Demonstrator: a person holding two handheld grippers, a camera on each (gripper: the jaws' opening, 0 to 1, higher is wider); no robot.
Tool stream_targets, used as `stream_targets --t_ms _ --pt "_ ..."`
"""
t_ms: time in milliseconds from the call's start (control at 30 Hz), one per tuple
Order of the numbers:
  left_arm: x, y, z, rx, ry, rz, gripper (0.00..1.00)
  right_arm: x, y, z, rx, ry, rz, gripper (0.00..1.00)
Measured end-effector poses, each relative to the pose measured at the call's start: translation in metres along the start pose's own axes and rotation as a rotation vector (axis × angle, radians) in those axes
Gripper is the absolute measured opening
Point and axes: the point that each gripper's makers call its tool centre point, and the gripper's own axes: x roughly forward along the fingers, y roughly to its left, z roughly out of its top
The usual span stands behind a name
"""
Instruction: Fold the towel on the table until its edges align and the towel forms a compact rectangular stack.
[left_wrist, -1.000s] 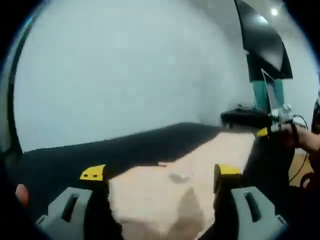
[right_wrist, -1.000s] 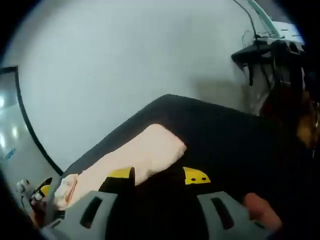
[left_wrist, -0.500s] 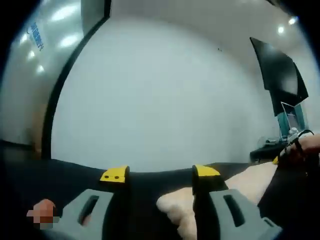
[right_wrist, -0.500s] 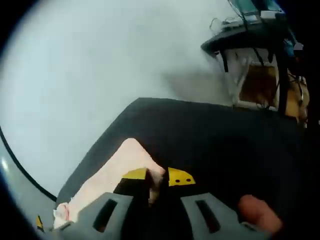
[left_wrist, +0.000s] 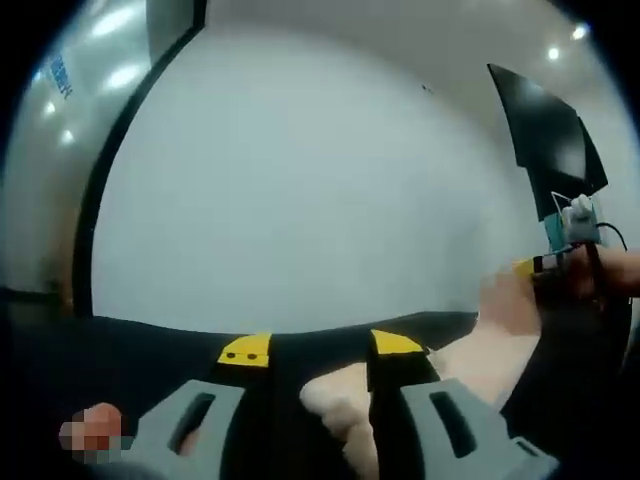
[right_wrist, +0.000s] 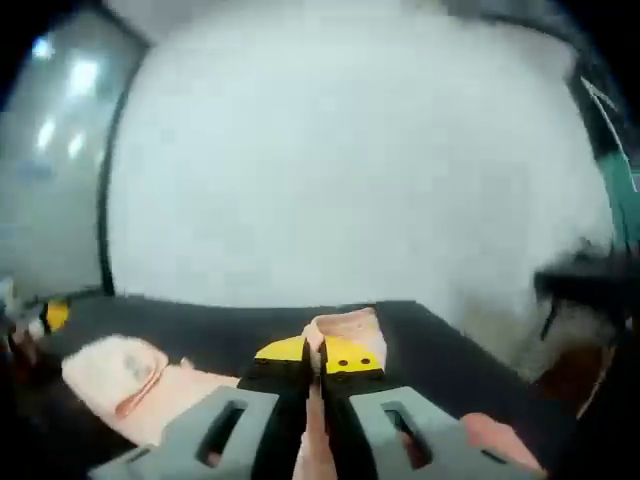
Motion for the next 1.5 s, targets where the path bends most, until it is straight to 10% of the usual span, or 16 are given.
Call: stream_targets --t_ms 333,700,933,1067,1200,1300,1400,1500 --pt "0.003 0.000 -0.010 0.007 0.040 -0.006 0.37 -0.010 0.117 -0.039 -0.283 0.054 0.291 0.02" --pt "0.003 0.005 -0.013 -0.010 0.051 0.001 0.35 -0.020 0.177 -0.085 -0.591 0.109 0.455 0.02" --pt "0.006 -0.004 -0.019 -0.006 0.073 -0.038 0.36 -0.028 0.189 -0.091 -0.493 0.137 0.526 0.15" --pt "0.011 -0.012 -0.027 0.029 0.107 -0.070 0.36 -0.044 0.178 -0.048 -0.199 0.078 0.572 0.16" --pt "0.024 -0.017 -0.052 0.048 0.215 -0.078 0.38 -0.006 0.126 -0.014 -0.078 -0.001 0.462 0.19" --pt "0.026 -0.024 -0.073 0.034 0.314 -0.108 0.41 0.032 0.089 -0.070 -0.101 0.221 0.356 0.35" --pt "0.027 -0.036 -0.074 -0.021 0.312 -0.171 0.56 0.025 0.090 -0.099 -0.016 0.249 0.359 0.35" --pt "0.024 -0.049 -0.108 0.049 0.492 -0.228 0.69 0.024 0.105 -0.110 -0.081 0.209 0.383 0.34"
